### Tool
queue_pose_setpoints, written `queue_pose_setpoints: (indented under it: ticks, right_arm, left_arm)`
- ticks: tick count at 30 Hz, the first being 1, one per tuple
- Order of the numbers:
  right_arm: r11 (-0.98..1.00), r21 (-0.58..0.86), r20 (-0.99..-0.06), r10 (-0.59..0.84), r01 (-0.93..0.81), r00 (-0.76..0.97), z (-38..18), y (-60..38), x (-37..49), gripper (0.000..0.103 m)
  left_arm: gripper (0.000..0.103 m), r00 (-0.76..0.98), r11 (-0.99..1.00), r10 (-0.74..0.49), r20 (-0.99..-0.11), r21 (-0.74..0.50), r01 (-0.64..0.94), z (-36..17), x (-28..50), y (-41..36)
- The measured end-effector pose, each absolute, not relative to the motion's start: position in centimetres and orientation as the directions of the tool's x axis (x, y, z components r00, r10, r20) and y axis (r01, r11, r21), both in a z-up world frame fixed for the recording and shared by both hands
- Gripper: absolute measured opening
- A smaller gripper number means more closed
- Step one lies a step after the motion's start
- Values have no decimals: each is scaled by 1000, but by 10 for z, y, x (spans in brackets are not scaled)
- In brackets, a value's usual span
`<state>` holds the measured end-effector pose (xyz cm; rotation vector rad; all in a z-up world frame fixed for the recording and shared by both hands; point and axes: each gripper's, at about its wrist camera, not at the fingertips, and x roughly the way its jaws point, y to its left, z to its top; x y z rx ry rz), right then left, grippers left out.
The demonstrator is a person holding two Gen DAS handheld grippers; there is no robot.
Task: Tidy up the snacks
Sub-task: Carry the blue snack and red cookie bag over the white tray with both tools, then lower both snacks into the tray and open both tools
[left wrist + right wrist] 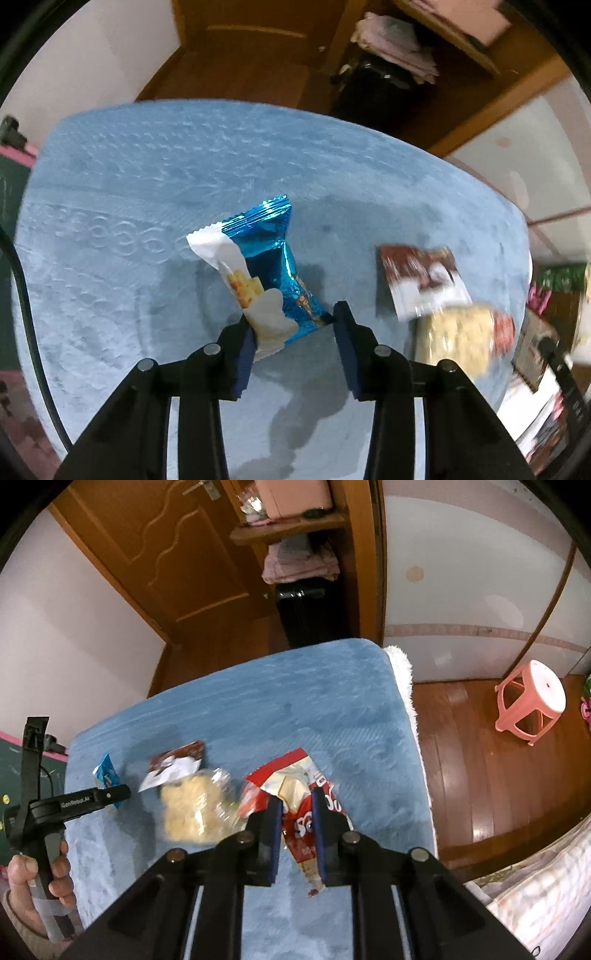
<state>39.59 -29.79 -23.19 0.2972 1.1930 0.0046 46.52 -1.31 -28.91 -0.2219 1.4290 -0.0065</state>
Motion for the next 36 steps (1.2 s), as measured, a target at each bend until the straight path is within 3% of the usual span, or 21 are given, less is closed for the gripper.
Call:
queue_pose_setpoints:
  ticks: [11, 16, 24, 28, 36]
  right_arm:
    - [926, 368, -780, 262, 78, 568, -131, -281, 269, 15]
    - [902, 431, -708, 315, 33, 632, -92, -274, 199, 15]
    - [885, 464, -670, 382, -42, 637, -71, -253, 108, 15]
    - [889, 453, -690, 397, -67, 605, -78, -240, 75, 15]
    - [908, 415, -757, 384, -66, 529, -104, -228, 48, 15]
  left_arm:
    - [38, 326, 961, -261, -909, -212, 178, -135, 323, -29]
    - [38, 363, 946, -293, -885, -212, 247, -97, 255, -40]
    - [39, 429, 941, -207, -879, -59, 333, -82, 146, -61]
    - [39, 451, 942, -134, -882, 28, 335, -94, 113, -69]
    - [39, 413, 948, -66, -909, 72, 311, -116, 87, -74]
